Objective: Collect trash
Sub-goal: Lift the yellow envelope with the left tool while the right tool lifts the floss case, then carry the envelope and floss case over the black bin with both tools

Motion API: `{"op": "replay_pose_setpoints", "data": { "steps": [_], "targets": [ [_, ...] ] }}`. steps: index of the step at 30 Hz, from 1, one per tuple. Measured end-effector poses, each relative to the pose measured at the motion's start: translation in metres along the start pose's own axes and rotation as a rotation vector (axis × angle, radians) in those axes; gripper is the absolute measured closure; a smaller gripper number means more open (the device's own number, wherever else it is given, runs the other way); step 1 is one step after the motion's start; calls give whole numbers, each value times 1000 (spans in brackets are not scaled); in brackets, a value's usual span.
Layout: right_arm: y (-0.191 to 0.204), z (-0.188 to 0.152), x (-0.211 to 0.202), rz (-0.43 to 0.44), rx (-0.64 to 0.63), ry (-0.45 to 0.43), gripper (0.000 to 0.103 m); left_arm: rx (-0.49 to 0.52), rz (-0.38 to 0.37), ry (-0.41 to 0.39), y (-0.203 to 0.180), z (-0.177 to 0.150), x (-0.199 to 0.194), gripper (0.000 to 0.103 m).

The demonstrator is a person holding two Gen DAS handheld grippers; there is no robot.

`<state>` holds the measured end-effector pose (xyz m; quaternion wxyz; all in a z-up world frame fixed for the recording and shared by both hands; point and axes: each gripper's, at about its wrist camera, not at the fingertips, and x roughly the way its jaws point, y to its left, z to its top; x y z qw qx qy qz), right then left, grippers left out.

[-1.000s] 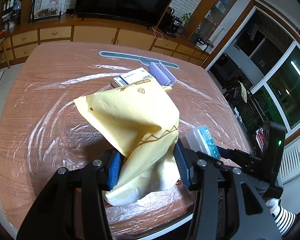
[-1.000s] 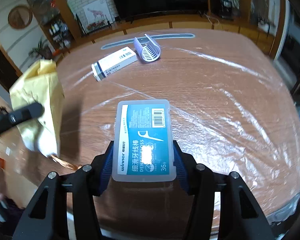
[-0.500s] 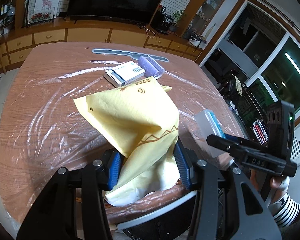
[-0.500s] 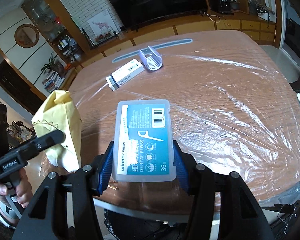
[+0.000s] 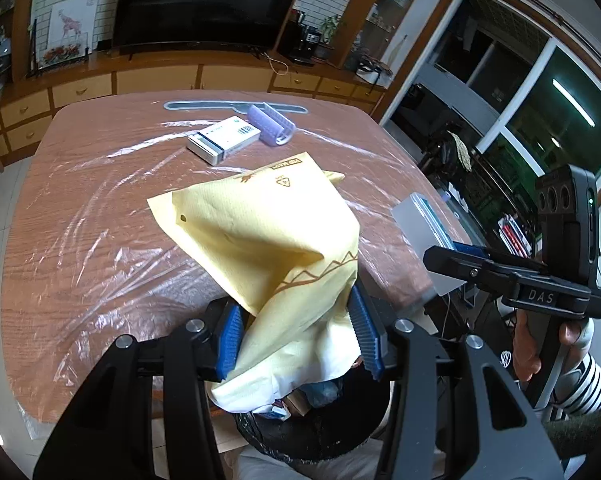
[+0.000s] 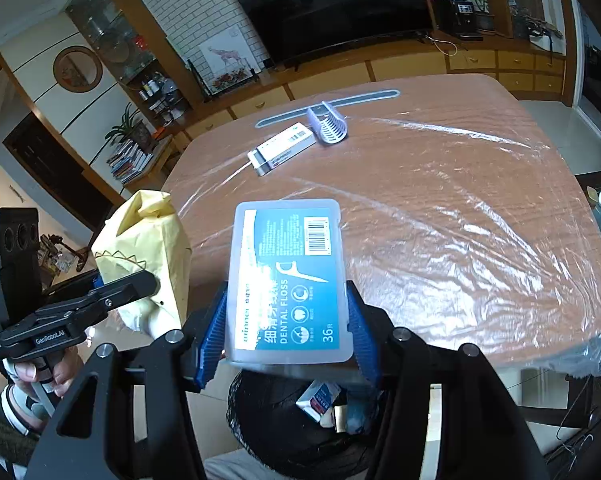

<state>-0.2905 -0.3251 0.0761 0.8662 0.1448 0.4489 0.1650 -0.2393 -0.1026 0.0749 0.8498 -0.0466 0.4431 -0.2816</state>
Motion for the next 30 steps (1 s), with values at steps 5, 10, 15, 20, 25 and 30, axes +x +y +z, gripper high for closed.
{"op": "replay_pose_setpoints", "data": {
  "steps": [5, 10, 15, 20, 25, 30],
  "targets": [
    [2, -13, -8, 5, -6, 13, 49, 22, -21, 18, -8, -9, -3, 54],
    [1, -24, -15, 18, 11, 26, 49, 33, -41, 48, -15, -21, -3, 54],
    [0, -37, -16, 39, 34, 54, 49, 48, -65, 80, -23, -33, -2, 54],
    [0, -50, -20, 35, 33, 76, 49, 87, -93, 124, -34, -46, 0, 54],
    [-2, -64, -24, 27, 29, 102, 49, 160, -107, 180, -47, -61, 4, 54],
    [-3, -80, -25, 34, 23, 137, 49, 202, -123, 233, -56, -74, 12, 54]
  ]
}}
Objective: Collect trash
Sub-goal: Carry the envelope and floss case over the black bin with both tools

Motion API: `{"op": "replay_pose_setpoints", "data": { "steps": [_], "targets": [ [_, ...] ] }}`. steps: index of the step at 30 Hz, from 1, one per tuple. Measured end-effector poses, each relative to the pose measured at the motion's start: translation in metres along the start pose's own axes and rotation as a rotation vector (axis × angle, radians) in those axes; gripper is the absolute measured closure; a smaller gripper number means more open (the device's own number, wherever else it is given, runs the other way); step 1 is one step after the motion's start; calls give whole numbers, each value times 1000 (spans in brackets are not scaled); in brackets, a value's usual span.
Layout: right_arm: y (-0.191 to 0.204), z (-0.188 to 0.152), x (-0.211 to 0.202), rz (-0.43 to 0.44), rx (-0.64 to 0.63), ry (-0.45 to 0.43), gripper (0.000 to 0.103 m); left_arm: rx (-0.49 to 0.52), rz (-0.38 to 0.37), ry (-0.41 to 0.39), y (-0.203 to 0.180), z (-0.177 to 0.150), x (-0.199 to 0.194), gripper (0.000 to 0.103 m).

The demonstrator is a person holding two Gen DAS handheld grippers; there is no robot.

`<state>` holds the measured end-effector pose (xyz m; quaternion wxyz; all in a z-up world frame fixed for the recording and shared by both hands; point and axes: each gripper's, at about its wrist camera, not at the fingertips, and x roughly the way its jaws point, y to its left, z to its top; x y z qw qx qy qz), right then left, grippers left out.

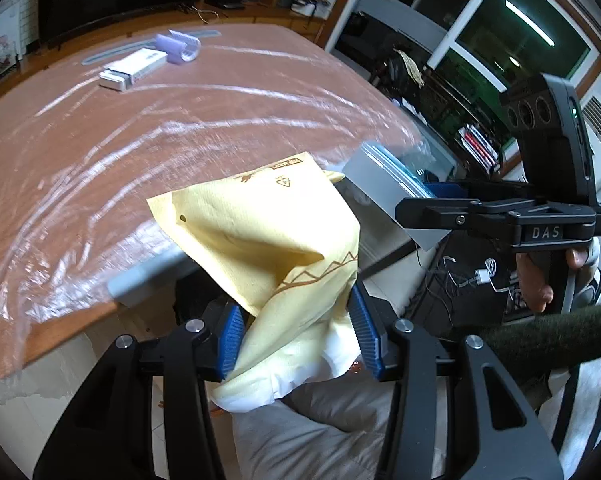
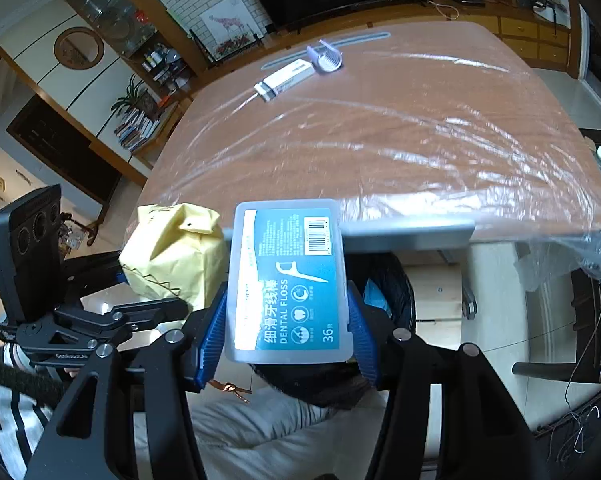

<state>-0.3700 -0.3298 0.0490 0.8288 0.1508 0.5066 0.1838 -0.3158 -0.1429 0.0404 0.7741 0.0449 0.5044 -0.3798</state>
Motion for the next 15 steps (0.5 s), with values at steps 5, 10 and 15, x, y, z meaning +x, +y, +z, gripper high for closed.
{"op": "replay_pose_setpoints", "data": {
  "steps": [5, 10, 15],
  "targets": [
    [1, -9, 5, -13, -17, 29, 49, 30, -8, 51, -7, -7, 14, 54],
    [-1, -16, 12, -25, -23, 55, 49, 33, -19, 102, -8, -16, 30, 54],
    [-5, -25, 28, -55, -29, 96, 49, 22, -2, 142, -5, -24, 44, 54]
  ]
}}
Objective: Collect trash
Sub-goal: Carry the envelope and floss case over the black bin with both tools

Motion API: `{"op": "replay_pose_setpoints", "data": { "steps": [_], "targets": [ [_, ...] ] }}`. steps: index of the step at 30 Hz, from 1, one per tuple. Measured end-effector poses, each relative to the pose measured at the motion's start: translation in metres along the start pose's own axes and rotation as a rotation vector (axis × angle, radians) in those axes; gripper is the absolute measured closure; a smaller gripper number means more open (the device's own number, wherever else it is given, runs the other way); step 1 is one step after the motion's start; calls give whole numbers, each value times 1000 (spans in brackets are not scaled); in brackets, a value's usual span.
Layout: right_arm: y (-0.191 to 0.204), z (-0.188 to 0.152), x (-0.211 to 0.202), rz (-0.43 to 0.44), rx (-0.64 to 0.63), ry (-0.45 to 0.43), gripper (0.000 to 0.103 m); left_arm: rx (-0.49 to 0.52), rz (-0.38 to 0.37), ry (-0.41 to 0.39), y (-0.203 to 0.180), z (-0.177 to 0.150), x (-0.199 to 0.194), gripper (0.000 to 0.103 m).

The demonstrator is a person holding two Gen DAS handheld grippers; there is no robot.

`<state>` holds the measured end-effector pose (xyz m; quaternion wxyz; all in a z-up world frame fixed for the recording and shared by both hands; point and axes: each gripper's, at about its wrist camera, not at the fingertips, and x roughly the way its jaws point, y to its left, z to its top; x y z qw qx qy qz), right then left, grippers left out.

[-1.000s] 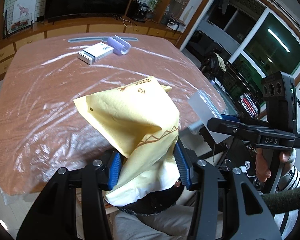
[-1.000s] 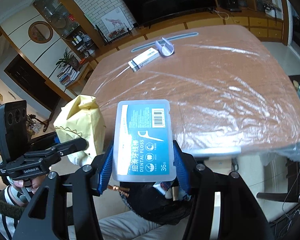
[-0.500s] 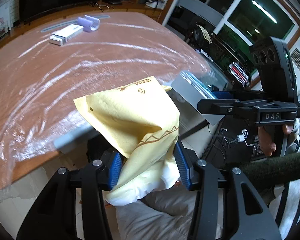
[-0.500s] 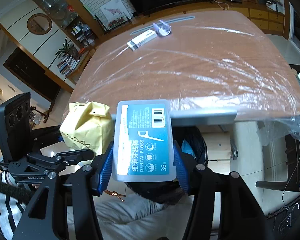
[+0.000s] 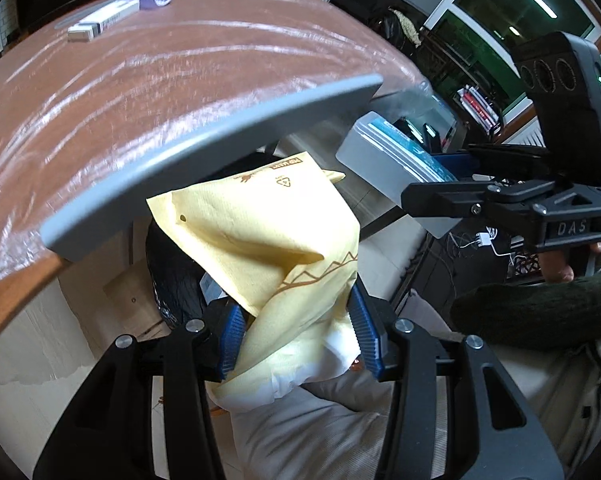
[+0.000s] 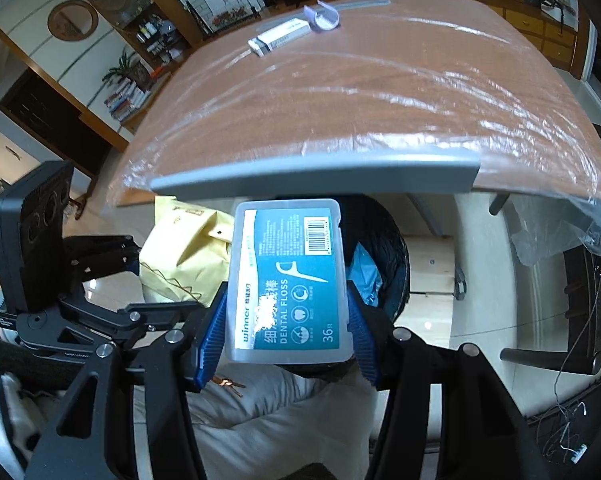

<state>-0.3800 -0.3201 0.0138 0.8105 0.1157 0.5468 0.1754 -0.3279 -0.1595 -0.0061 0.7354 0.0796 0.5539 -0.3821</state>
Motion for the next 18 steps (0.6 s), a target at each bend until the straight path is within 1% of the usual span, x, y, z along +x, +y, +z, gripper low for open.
{"op": "replay_pose_setpoints", "data": {
  "steps": [10, 18],
  "targets": [
    [-7, -5, 34, -22, 4, 75, 49, -55, 55, 57, 16, -10, 27, 54],
    [-6, 0, 55, -37, -15, 111, 49, -81, 61, 90, 24, -8, 42, 54]
  ]
}}
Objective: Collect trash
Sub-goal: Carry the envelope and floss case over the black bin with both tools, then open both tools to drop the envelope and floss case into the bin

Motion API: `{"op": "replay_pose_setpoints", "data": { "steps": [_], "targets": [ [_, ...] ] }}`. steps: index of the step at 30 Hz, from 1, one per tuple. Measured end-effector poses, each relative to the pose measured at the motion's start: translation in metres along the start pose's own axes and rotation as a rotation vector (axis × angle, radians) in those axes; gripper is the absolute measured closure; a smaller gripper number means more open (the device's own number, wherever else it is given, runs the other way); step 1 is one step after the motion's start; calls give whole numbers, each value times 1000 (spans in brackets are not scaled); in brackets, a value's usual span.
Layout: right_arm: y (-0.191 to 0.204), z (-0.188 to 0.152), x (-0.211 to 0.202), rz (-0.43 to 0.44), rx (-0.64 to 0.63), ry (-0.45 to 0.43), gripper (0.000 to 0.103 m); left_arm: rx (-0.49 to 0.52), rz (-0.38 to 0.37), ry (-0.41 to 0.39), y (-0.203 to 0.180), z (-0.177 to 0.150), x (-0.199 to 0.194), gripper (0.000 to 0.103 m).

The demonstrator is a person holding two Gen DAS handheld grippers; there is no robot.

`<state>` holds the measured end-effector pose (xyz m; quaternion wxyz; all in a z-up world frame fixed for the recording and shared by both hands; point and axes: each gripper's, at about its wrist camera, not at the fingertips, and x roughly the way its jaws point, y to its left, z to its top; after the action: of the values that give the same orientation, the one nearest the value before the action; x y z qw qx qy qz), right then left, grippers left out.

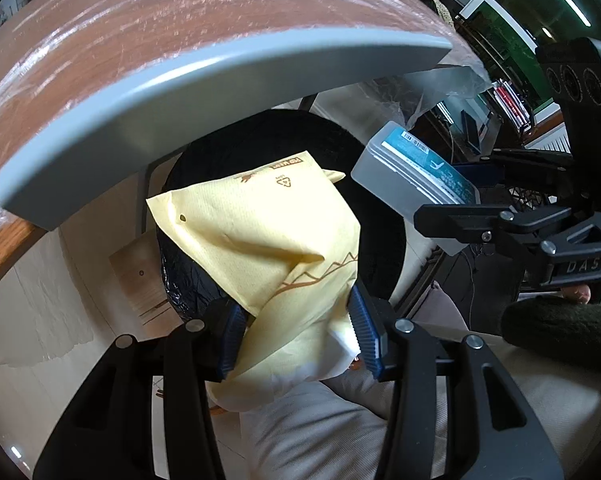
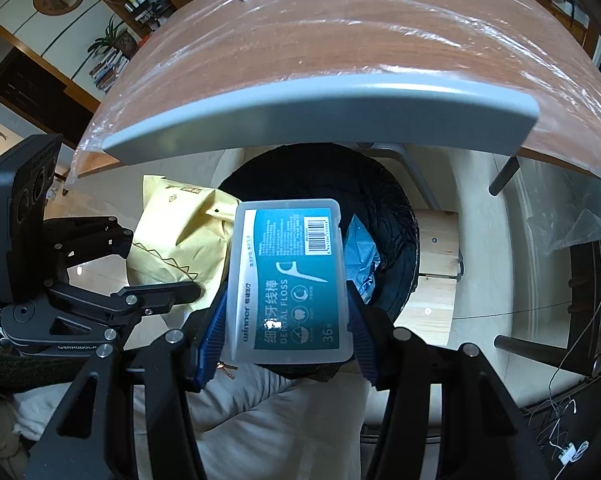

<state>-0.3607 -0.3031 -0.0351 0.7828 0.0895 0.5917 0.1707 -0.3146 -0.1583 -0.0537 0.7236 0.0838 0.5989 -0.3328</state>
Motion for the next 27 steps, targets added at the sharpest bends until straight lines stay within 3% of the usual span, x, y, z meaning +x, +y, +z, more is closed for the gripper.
{"op": "replay_pose_setpoints", "data": {
  "steps": [8, 15, 27],
  "targets": [
    [3, 7, 15, -35, -11, 20, 49, 3, 22, 28, -1, 12, 19, 54],
    [3, 15, 23, -77, -9, 21, 49, 50, 98, 13, -4, 19, 26, 54],
    [6, 26, 38, -107, -11, 41, 49, 56, 129, 33, 4, 26, 37, 54]
  ]
}}
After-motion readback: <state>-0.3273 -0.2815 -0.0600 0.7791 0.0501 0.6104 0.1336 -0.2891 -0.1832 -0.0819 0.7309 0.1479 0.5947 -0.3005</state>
